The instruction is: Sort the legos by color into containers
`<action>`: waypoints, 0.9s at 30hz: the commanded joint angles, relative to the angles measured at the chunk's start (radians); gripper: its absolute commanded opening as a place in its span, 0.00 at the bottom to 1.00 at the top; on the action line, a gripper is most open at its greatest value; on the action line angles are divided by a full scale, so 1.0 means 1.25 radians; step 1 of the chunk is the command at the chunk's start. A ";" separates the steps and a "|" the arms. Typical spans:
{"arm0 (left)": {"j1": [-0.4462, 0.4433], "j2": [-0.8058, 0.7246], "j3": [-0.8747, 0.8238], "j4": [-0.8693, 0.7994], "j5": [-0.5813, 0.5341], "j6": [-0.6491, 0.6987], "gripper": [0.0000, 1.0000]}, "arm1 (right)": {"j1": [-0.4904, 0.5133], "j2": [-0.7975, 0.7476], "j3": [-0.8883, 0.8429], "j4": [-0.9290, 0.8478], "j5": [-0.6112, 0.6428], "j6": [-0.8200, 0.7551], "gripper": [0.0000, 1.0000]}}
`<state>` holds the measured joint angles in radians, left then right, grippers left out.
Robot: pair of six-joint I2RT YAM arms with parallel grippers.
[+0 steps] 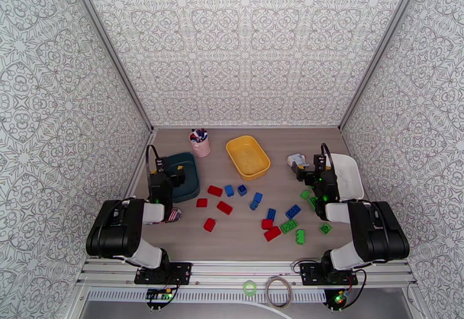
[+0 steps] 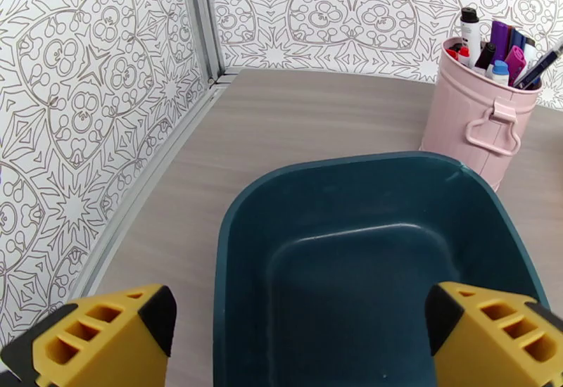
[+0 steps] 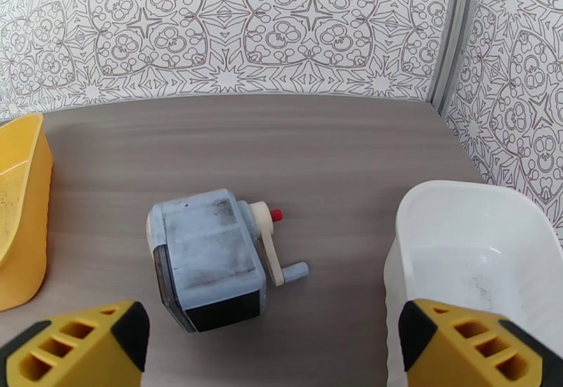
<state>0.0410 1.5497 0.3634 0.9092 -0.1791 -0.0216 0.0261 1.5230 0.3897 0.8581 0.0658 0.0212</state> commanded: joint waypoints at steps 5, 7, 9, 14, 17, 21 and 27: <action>-0.003 -0.005 0.010 -0.002 0.033 0.018 0.99 | -0.006 -0.006 0.002 -0.005 -0.010 -0.002 0.99; -0.003 -0.005 0.010 -0.002 0.033 0.018 0.99 | -0.007 -0.006 0.002 -0.005 -0.010 -0.001 0.99; -0.004 -0.005 0.011 -0.002 0.032 0.018 0.99 | -0.006 -0.006 0.002 -0.005 -0.010 -0.001 0.99; -0.004 -0.005 0.011 -0.002 0.033 0.018 0.99 | -0.006 -0.007 0.002 -0.005 -0.010 -0.002 0.99; -0.004 -0.005 0.011 -0.002 0.033 0.018 0.99 | -0.007 -0.007 0.003 -0.005 -0.010 -0.001 0.99; 0.006 -0.006 0.015 -0.013 0.056 0.014 0.99 | -0.006 -0.007 0.002 -0.005 -0.010 -0.001 0.99; 0.015 -0.006 0.018 -0.018 0.071 0.011 0.99 | -0.007 -0.006 0.003 -0.004 -0.010 -0.001 0.99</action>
<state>0.0505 1.5497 0.3649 0.9005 -0.1219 -0.0181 0.0261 1.5230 0.3897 0.8581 0.0658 0.0212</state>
